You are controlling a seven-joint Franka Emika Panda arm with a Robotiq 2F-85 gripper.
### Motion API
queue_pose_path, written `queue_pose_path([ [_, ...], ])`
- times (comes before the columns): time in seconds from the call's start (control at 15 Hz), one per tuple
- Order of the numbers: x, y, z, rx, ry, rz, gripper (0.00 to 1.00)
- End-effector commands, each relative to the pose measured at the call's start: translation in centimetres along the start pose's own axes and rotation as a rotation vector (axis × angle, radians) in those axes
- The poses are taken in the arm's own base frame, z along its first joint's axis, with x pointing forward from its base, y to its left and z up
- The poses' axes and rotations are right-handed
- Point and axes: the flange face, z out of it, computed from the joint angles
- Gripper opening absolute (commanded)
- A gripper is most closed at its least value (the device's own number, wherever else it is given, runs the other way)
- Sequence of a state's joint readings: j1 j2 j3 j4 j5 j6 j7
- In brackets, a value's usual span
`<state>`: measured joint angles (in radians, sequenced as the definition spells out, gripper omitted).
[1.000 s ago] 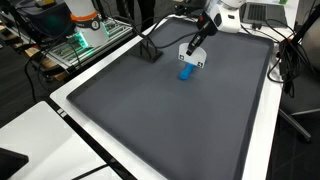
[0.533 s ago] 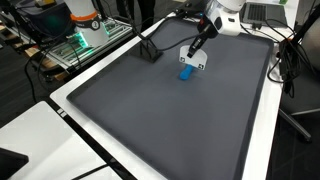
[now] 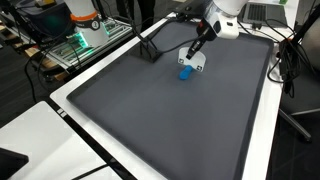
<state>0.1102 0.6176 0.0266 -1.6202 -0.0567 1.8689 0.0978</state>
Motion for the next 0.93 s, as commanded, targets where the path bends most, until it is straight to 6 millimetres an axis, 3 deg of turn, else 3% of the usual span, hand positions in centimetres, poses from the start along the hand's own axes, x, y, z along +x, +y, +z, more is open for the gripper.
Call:
queue_pose_path([
  [0.0,0.5,-0.4,2.2,-0.010,-0.021,-0.017,0.01],
  [0.4,-0.1,-0.1,3.3,0.002,-0.050,-0.016,0.01],
  [0.87,-1.3,0.0,2.7,0.019,-0.054,-0.017,0.01],
])
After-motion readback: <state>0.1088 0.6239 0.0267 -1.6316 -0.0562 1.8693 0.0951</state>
